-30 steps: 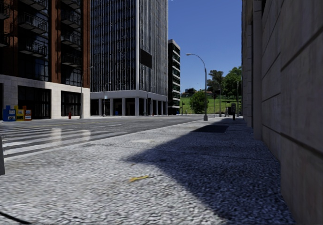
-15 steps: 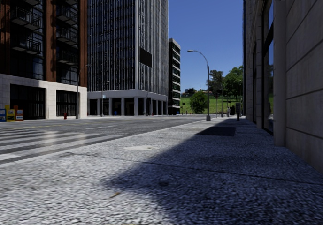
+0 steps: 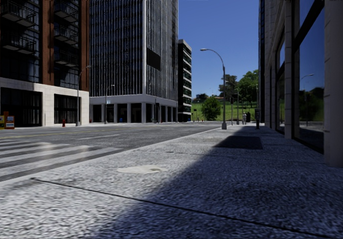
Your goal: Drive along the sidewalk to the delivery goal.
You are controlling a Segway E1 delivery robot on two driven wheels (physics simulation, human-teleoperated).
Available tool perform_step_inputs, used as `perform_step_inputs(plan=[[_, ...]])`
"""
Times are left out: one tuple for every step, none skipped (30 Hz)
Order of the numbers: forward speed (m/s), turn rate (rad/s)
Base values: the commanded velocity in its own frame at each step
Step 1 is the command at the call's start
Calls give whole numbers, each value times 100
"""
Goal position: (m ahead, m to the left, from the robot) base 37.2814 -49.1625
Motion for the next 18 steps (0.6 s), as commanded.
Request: perform_step_inputs(plan=[[200, -21], [200, -23], [200, -24], [200, -24], [200, -24], [200, -24], [200, -24], [200, -24], [200, -24], [200, -26], [200, -30], [200, -31], [200, -32], [200, -33], [200, -37], [200, -38], [200, -38], [200, -38]])
